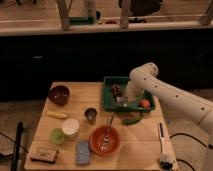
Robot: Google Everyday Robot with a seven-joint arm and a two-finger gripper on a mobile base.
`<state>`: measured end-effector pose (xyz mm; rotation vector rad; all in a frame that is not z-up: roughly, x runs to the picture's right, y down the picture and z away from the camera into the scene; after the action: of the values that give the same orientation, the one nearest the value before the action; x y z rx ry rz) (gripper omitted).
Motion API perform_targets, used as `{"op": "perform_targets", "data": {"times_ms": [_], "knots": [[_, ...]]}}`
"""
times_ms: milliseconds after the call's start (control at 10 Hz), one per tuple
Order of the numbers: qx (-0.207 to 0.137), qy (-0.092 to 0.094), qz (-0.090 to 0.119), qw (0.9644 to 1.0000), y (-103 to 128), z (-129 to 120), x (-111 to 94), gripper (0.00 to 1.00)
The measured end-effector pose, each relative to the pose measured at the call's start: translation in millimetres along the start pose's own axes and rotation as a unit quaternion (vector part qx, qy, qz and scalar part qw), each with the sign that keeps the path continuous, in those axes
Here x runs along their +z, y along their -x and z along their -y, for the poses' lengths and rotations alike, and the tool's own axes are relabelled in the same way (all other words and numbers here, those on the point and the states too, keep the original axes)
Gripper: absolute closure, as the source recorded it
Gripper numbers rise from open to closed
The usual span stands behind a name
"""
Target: Place towel in tray
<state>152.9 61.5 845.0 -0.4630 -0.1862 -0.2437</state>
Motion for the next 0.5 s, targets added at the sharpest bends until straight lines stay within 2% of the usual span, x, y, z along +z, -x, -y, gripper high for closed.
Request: {"op": "perform_targets", "data": {"times_ms": [100,300,400,500], "knots": [[-0.001,-0.002,-0.003,1.0,1,4,-1,0.57],[-0.001,-0.003,-0.009,1.0,-1,8,-3,0.39],[-0.002,-0.004,-0.012,0.9999,0,12,-5,0.27],[-0.003,-0.005,-0.014,0.9999,1,16,-7,0.21]]}}
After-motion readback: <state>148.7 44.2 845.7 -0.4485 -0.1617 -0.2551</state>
